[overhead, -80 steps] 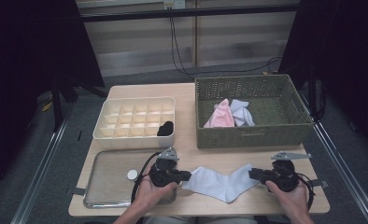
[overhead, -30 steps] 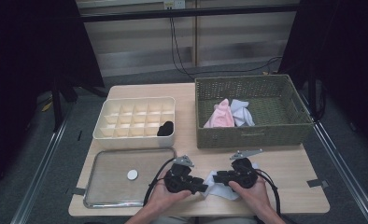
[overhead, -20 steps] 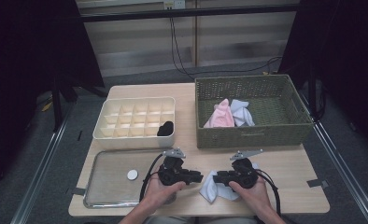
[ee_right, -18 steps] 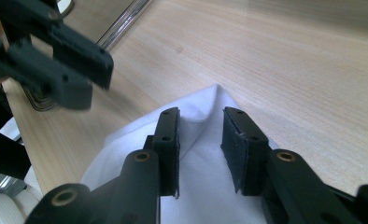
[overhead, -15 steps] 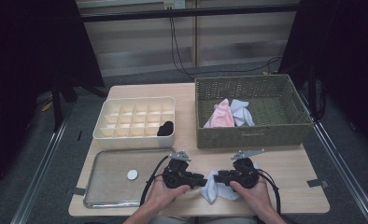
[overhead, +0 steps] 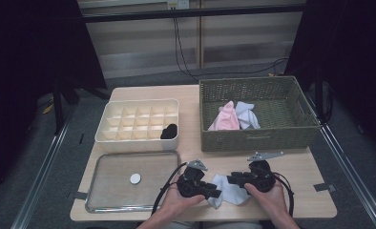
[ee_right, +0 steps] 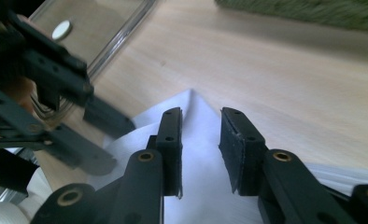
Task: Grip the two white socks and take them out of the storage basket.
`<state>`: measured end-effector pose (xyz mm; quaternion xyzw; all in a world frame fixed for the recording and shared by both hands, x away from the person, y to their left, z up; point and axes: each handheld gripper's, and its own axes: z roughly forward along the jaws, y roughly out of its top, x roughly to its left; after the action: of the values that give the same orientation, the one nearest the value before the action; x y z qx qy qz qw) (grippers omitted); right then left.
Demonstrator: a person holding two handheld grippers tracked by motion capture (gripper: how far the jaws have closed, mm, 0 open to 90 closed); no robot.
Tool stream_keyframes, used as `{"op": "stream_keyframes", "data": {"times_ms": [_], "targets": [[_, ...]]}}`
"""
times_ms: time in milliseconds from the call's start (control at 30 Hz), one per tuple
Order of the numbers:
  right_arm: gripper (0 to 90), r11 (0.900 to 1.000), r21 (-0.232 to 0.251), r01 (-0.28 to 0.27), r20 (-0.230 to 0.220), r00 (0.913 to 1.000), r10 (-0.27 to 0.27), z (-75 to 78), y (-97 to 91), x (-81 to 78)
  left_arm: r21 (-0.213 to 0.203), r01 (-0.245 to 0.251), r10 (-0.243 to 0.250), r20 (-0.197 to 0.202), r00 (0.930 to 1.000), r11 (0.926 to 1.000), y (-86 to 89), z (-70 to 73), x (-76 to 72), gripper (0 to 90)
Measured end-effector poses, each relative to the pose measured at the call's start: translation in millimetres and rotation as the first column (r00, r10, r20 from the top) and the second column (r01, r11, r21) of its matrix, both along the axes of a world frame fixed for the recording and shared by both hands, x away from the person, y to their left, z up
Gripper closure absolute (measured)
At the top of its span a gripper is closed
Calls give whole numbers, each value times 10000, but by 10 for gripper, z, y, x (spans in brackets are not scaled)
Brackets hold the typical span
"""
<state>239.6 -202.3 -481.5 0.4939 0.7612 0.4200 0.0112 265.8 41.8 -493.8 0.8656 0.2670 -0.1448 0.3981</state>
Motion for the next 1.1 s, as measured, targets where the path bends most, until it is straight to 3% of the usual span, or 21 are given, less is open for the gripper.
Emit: {"op": "stream_keyframes", "data": {"times_ms": [100,133,233,400,500,567,667,767,833,933,1100], "targets": [[696,9995,71,297,126,9995,-298,48,-118,-27,225,132,-132,29,9999,9997,5,-14,0,836],[695,9994,79,343,108,9994,-343,53,-156,-42,96,164,-163,-49,9999,9998,7,-7,0,885],[694,9988,-44,496,7,9988,-496,39,-254,-109,68,168,-168,-48,9998,9998,39,13,12,896],[694,9959,-151,897,-104,9959,-899,9,-419,-196,-368,-78,72,-163,9998,9993,176,104,50,897],[702,9893,-588,1333,-267,9905,-1351,-32,-494,-197,-519,-404,403,-32,9992,9978,315,193,107,896],[703,9867,-611,1509,-350,9876,-1532,-59,-517,-180,-578,-592,598,82,9982,9966,417,247,160,896],[703,9838,-851,1576,-370,9862,-1612,-69,-522,-148,-405,-900,907,169,9957,9951,583,268,253,896],[696,9817,-989,1627,-429,9849,-1675,-89,-531,-142,447,-1243,1214,632,9906,9912,697,244,317,896],[692,9813,-937,1683,-533,9833,-1737,-105,-548,-134,567,-1381,1343,670,9887,9888,756,214,353,896],[684,9813,-861,1719,-578,9825,-1772,-105,-555,-129,510,-1653,1614,719,9843,9849,804,174,412,877],[684,9819,-843,1696,-596,9828,-1749,-113,-567,-118,171,-2046,2029,734,9764,9787,853,228,426,756]]}}
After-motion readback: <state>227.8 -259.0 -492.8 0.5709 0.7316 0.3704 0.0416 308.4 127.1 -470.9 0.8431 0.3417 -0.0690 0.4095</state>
